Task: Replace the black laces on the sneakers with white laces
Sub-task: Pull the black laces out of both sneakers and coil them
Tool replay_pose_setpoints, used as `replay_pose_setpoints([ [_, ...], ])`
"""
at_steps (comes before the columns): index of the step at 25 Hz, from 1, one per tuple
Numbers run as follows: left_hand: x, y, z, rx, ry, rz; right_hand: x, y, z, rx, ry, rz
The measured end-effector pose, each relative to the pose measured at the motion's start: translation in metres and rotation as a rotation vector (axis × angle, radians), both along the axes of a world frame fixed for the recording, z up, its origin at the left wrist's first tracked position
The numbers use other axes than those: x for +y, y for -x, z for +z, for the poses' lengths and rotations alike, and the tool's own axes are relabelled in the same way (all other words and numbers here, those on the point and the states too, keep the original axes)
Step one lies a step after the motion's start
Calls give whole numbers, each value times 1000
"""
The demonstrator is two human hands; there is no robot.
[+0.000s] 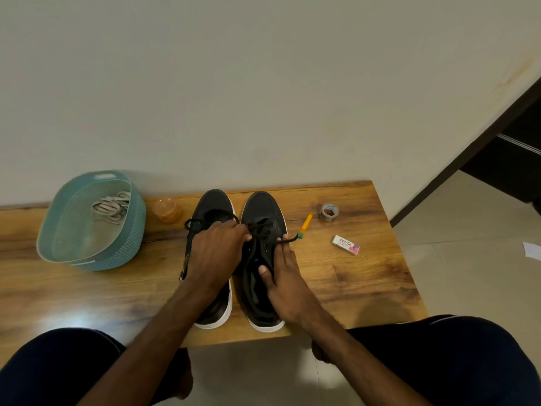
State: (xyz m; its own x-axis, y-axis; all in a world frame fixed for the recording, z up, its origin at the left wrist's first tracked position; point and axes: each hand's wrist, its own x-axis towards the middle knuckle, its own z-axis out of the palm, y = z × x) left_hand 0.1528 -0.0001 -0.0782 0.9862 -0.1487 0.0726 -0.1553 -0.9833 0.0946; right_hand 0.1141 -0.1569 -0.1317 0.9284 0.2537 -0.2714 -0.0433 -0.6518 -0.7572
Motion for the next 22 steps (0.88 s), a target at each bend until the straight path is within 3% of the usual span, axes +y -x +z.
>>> replay_pose_setpoints([
  [4, 24, -8, 26, -143, 4, 152, -1, -1, 5, 5, 14, -1],
  [7, 46, -9, 36, -121, 14, 267, -1, -2, 6, 32, 41, 4],
  [13, -8, 0, 13, 28, -42, -132, -2, -5, 7, -78, 115, 30],
  [18, 12, -4, 18, -49, -104, 24, -3, -4, 11, -81, 151, 32],
  [22, 40, -11, 28, -15, -29, 132, -5, -5, 15, -55, 138, 32],
])
